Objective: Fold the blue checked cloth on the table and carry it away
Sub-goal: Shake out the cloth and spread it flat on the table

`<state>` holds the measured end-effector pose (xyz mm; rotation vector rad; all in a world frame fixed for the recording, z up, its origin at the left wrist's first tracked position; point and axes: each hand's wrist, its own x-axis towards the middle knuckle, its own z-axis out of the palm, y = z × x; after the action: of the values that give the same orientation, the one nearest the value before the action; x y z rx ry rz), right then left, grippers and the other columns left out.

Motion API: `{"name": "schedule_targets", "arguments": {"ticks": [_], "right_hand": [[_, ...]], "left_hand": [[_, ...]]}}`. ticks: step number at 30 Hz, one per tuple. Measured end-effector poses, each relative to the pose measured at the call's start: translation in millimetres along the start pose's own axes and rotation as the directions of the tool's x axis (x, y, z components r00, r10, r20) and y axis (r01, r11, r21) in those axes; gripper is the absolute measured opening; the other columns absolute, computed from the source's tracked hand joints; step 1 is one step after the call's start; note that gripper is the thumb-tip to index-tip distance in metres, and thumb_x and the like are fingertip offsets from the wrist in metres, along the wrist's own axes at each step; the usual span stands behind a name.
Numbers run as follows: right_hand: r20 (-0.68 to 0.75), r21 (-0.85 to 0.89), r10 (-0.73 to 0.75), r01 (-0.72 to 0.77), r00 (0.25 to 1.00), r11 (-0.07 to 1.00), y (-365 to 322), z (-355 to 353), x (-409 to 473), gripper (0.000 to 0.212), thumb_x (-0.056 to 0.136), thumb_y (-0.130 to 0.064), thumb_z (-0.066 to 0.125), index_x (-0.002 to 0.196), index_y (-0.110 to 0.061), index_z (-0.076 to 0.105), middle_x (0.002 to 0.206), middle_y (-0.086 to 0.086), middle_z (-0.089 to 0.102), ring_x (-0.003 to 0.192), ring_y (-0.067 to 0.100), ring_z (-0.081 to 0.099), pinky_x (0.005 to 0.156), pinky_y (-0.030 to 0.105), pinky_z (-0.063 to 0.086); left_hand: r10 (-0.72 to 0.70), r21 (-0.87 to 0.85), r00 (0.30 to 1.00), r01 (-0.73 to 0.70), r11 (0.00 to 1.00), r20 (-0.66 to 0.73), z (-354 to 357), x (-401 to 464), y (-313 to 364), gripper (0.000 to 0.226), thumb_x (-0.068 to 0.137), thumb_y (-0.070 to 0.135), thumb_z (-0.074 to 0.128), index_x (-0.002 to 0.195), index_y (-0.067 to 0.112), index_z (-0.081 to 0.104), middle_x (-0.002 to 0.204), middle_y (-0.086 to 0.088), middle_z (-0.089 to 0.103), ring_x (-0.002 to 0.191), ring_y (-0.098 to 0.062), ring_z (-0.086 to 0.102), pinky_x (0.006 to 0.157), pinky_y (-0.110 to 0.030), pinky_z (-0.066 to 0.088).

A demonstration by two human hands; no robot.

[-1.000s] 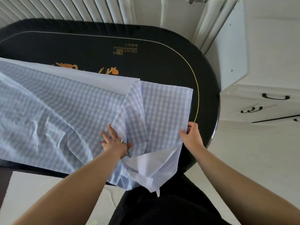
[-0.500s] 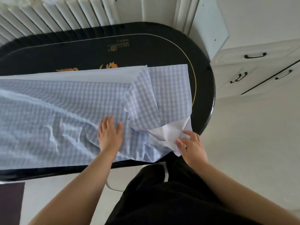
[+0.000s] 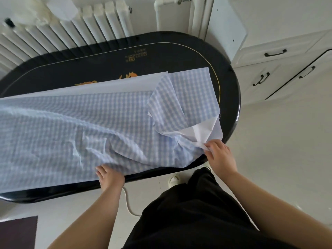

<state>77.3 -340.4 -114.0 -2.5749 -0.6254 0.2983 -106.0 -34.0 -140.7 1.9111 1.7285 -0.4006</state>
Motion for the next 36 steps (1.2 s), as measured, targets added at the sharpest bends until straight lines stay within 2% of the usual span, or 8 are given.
{"name": "schedule_targets", "arguments": {"ticks": [2,5,12,17,19,23,28,36], "right_hand": [[0.05,0.142,0.076,-0.082,0.996,0.986,-5,-4,7,0.03,0.097,-0.033,0.046,0.114,-0.013,0.061,0.13,-0.005,0.049,0.093,0.018,0.06,0.076,0.033,0.046],[0.047,0.325,0.163,-0.169,0.986,0.93,-16,-14,28,0.035,0.101,-0.033,0.034,0.13,-0.023,0.05,0.145,-0.015,0.034,0.089,0.012,0.06,0.084,0.037,0.049],[0.461,-0.06,0.059,-0.035,0.886,0.998,-27,-33,71,0.065,0.096,-0.035,0.046,0.148,-0.038,0.008,0.151,-0.007,0.022,0.087,0.024,0.059,0.075,0.04,0.053],[0.484,-0.09,-0.055,0.112,0.873,0.99,-29,-32,84,0.06,0.098,-0.038,0.041,0.149,-0.037,0.01,0.158,-0.014,0.006,0.104,0.022,0.059,0.082,0.034,0.048],[0.515,-0.033,-0.065,0.095,0.855,0.995,-38,-29,92,0.054,0.099,-0.042,0.035,0.147,-0.038,0.012,0.156,-0.008,0.018,0.114,0.025,0.056,0.091,0.039,0.045],[0.583,-0.076,-0.04,0.104,0.811,0.992,-44,-28,98,0.043,0.097,-0.05,0.033,0.139,-0.039,0.03,0.142,0.001,0.034,0.101,0.025,0.059,0.086,0.036,0.043],[0.645,-0.127,-0.117,0.258,0.755,0.958,-49,-38,99,0.048,0.09,-0.012,0.042,0.13,-0.036,0.035,0.149,-0.018,0.026,0.085,0.022,0.054,0.068,0.033,0.041],[0.65,-0.15,-0.203,0.386,0.733,0.91,-72,-54,106,0.021,0.094,-0.037,0.039,0.097,-0.02,0.051,0.111,-0.004,0.046,0.073,0.015,0.051,0.066,0.03,0.037]], "left_hand": [[0.009,0.031,1.0,-0.009,0.999,0.013,0,-2,-1,0.074,0.092,0.001,0.037,0.151,0.003,-0.008,0.161,-0.009,-0.016,0.149,-0.022,-0.011,0.121,-0.034,0.0],[0.016,0.089,1.0,-0.017,0.996,0.017,-1,-3,0,0.075,0.094,0.006,0.038,0.151,0.003,-0.011,0.16,-0.011,-0.018,0.149,-0.023,-0.012,0.121,-0.034,-0.001],[0.176,0.225,0.984,-0.174,0.959,0.012,11,-11,-7,0.078,0.094,0.005,0.039,0.149,0.002,-0.016,0.159,-0.012,-0.02,0.149,-0.023,-0.014,0.122,-0.035,0.002],[0.232,0.247,0.973,-0.226,0.942,0.003,6,-10,-9,0.075,0.092,-0.001,0.039,0.152,0.003,-0.006,0.161,-0.012,-0.012,0.15,-0.024,-0.006,0.12,-0.037,0.018],[0.236,0.269,0.972,-0.229,0.936,0.007,4,-9,-7,0.074,0.093,0.0,0.039,0.152,0.003,-0.005,0.161,-0.013,-0.01,0.15,-0.025,-0.005,0.119,-0.037,0.021],[0.234,0.329,0.972,-0.23,0.916,0.029,0,-8,1,0.072,0.094,0.001,0.041,0.151,0.0,-0.004,0.16,-0.017,-0.004,0.15,-0.026,-0.001,0.117,-0.037,0.025],[0.167,0.498,0.983,-0.183,0.847,0.076,-6,-9,14,0.075,0.096,0.007,0.046,0.15,-0.003,-0.005,0.159,-0.023,-0.001,0.149,-0.029,0.007,0.106,-0.038,0.04],[0.027,0.65,0.99,-0.112,0.752,0.139,-10,-2,44,0.071,0.097,0.009,0.044,0.15,-0.005,-0.002,0.158,-0.027,0.005,0.145,-0.034,0.025,0.105,-0.038,0.04]]}}
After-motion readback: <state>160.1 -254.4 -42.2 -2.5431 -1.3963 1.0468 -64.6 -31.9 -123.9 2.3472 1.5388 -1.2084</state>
